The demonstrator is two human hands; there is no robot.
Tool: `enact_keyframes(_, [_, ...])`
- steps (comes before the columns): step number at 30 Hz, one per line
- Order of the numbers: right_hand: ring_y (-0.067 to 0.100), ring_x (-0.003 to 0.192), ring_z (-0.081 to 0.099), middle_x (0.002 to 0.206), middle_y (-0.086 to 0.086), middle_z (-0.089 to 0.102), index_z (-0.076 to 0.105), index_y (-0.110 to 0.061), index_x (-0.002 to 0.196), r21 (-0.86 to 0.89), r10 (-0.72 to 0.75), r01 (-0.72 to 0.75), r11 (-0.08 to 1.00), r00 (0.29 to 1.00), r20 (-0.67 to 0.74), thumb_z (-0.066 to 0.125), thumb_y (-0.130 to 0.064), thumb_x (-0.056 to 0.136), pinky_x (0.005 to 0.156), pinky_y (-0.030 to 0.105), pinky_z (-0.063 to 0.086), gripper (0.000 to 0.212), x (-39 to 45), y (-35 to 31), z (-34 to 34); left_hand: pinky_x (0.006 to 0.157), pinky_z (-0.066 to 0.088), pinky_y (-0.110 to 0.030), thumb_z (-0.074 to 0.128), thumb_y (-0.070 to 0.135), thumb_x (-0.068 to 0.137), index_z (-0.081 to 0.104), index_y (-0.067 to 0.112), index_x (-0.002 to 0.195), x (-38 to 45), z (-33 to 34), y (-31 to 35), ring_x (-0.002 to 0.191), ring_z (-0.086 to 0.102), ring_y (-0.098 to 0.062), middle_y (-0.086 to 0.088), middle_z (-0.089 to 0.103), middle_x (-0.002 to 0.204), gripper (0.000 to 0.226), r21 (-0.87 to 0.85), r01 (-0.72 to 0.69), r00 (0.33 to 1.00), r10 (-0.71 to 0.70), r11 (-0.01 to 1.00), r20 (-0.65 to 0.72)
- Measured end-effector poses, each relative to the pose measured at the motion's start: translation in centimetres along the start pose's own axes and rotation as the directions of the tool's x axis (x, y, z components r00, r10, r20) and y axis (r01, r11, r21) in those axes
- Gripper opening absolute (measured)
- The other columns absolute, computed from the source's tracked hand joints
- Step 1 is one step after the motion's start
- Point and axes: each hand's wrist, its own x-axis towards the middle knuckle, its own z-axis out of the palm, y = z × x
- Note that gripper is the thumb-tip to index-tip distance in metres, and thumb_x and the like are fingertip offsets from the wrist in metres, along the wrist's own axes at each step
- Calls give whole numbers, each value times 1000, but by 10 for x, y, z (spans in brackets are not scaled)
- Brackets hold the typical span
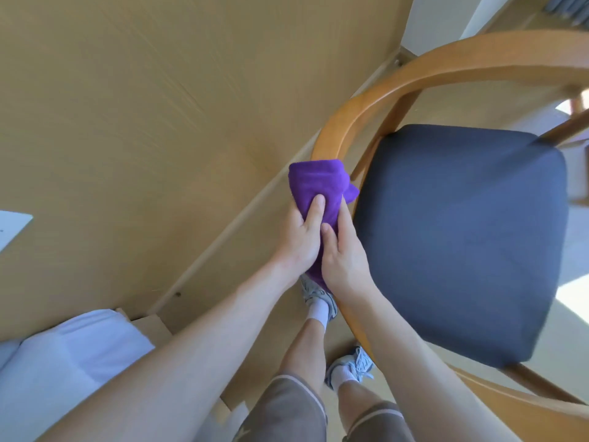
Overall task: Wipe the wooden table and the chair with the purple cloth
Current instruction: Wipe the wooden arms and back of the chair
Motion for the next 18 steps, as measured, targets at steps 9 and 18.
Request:
enact_keyframes(9, [25,74,57,78,-6,64,55,-23,96,-598,188,-48,800,967,173,50,-25,101,65,38,47,7,-92,48,-68,105,46,-47,50,33,104,54,15,130,-105,36,-76,114,65,-24,-9,69,121,32,-38,312,950,-312,949,23])
enact_keyframes(18, [26,67,50,71,-2,58,48,-20,84,-707,142,13,707,977,160,61,-22,96,59,39,41,18,-124,50,-97,101,46,-35,47,30,105,50,7,133,-141,63,-83,114,62,-23,-10,65,124,37,55,368,930,-368,928,-8])
